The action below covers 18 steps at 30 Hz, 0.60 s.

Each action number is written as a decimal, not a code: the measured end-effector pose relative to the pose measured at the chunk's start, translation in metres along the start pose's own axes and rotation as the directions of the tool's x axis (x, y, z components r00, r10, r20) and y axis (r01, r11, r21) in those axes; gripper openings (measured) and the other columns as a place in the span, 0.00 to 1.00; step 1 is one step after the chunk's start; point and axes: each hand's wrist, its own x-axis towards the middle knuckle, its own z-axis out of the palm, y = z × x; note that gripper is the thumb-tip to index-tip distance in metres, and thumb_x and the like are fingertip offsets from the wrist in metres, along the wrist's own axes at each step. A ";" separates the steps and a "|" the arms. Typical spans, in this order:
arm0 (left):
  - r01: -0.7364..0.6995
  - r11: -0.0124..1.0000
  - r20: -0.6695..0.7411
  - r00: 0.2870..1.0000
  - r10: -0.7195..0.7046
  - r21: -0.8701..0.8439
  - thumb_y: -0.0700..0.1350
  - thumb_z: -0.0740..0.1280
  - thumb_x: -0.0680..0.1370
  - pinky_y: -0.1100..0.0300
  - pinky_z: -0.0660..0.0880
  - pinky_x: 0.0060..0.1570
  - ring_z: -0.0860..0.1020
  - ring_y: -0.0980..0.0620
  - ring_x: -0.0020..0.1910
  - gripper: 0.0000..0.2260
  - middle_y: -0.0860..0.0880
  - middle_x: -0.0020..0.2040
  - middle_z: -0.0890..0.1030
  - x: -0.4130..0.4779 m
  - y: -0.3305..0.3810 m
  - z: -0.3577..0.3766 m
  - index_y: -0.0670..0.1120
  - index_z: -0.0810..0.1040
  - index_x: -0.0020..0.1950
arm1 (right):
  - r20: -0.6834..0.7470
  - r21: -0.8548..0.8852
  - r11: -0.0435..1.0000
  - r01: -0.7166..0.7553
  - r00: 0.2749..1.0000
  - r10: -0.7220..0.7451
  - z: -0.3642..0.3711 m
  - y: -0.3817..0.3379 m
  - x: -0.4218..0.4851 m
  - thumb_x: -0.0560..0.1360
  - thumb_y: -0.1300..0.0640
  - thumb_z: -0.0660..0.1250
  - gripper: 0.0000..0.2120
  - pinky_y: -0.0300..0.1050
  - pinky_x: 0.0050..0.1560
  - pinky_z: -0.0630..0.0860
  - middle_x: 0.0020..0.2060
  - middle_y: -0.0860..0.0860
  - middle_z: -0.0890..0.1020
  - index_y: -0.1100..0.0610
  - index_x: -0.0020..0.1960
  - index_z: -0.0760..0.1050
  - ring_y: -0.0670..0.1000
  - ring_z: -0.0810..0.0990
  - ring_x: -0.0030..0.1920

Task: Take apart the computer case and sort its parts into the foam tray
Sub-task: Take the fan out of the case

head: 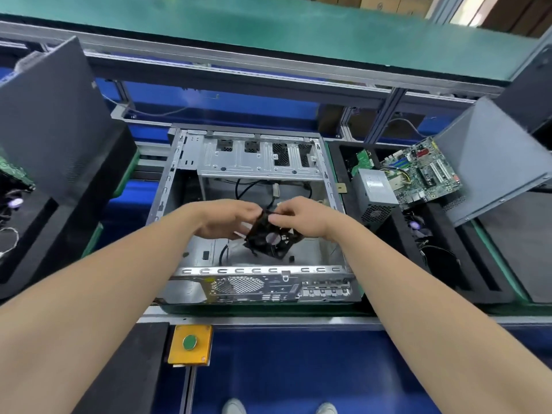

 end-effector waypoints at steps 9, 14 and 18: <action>-0.376 0.912 -0.404 0.818 0.410 0.166 0.42 0.69 0.80 0.54 0.78 0.55 0.83 0.49 0.54 0.09 0.45 0.56 0.84 0.009 0.051 0.015 0.56 0.80 0.56 | -0.511 -0.062 0.974 0.218 0.831 -0.218 -0.024 0.003 -0.016 0.83 0.51 0.68 0.11 0.45 0.52 0.74 0.50 0.44 0.84 0.54 0.63 0.82 0.47 0.81 0.50; -0.468 0.830 -0.439 0.704 0.558 0.303 0.46 0.71 0.78 0.66 0.77 0.49 0.83 0.56 0.50 0.10 0.49 0.49 0.84 0.029 0.099 0.050 0.59 0.80 0.56 | -0.689 0.019 0.936 0.352 0.683 -0.243 -0.055 0.026 -0.044 0.82 0.57 0.70 0.15 0.55 0.62 0.80 0.58 0.47 0.84 0.53 0.68 0.80 0.49 0.83 0.57; -0.472 0.787 -0.488 0.618 0.617 0.398 0.40 0.69 0.79 0.59 0.79 0.53 0.83 0.55 0.50 0.13 0.53 0.50 0.84 0.067 0.141 0.086 0.54 0.81 0.62 | -0.758 0.024 0.925 0.379 0.610 -0.231 -0.088 0.058 -0.071 0.82 0.57 0.68 0.16 0.54 0.56 0.82 0.51 0.46 0.83 0.49 0.69 0.77 0.50 0.82 0.51</action>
